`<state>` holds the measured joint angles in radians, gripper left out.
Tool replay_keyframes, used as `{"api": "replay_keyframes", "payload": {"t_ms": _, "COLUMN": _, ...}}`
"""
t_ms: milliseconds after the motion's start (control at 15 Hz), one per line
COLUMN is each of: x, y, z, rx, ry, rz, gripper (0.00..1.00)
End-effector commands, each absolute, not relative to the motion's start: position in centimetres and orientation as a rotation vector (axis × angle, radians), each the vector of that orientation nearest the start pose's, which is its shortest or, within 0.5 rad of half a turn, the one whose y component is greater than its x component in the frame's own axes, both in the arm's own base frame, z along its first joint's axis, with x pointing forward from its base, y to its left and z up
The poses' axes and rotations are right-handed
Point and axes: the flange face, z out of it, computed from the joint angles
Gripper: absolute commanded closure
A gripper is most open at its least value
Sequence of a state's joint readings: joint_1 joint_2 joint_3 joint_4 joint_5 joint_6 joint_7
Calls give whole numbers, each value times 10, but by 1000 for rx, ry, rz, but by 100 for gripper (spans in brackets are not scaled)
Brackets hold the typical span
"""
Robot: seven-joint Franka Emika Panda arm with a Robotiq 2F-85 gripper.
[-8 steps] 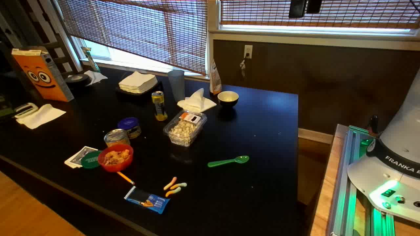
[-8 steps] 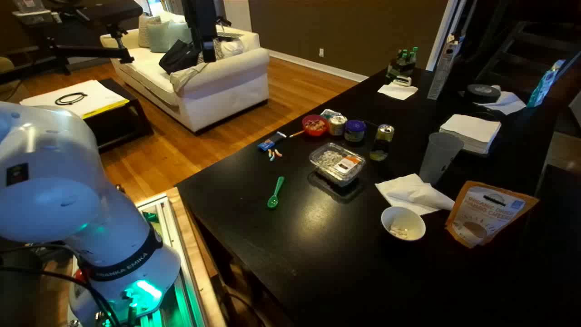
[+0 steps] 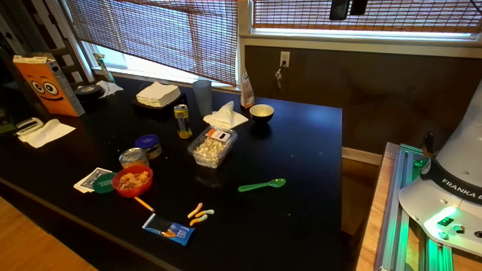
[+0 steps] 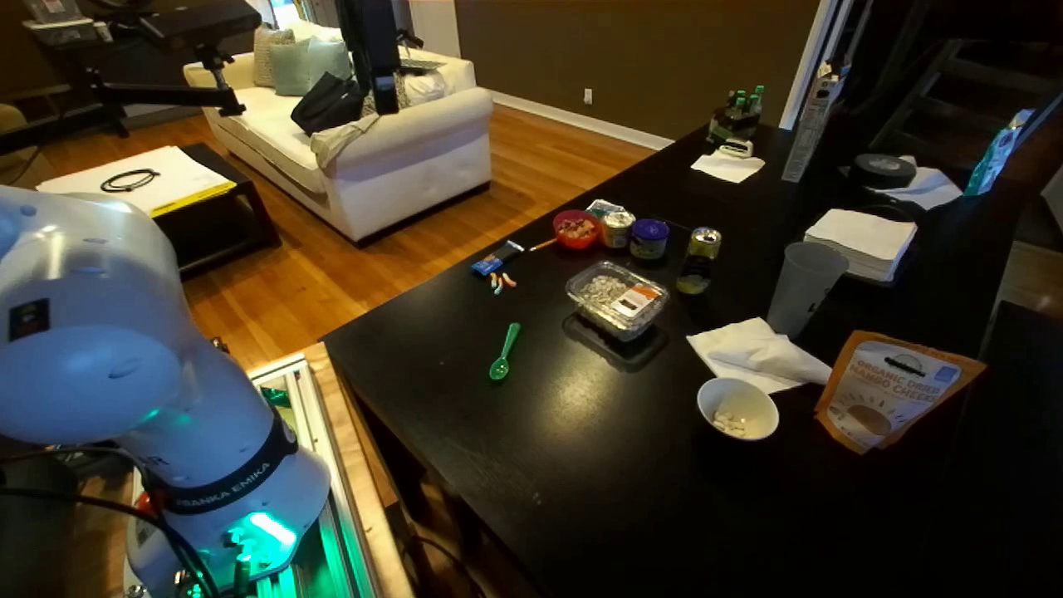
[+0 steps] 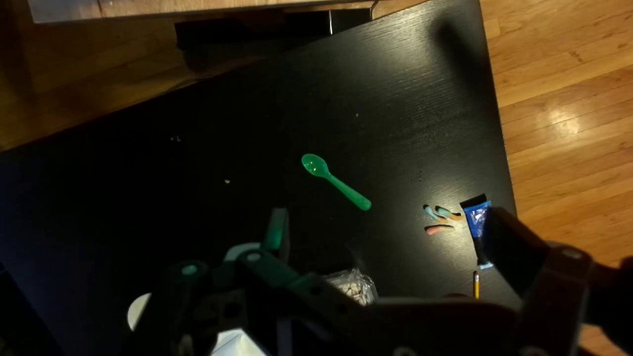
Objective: Move the lunchbox to the right
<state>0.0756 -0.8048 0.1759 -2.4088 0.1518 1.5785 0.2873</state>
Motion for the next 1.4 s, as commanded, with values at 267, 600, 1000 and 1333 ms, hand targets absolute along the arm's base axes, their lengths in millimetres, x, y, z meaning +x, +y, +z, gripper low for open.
{"api": "replay_keyframes", "payload": {"t_ms": 267, "x": 394, "y": 135, "z": 490, "rx": -2969, "ry": -262, "rz": -226, "gripper": 0}}
{"api": "replay_keyframes", "payload": {"t_ms": 600, "x": 467, "y": 142, "z": 397, "rx": -2875, "ry": -613, "rz": -170, "gripper": 0}}
{"api": "replay_keyframes", "payload": {"t_ms": 1000, "x": 570, "y": 113, "z": 337, "rx": -2847, "ry": -885, "rz": -115, "gripper": 0}}
{"api": "replay_keyframes", "payload": {"t_ms": 1333, "x": 541, "y": 115, "z": 334, "rx": -2863, "ry": -811, "rz": -109, "gripper": 0}}
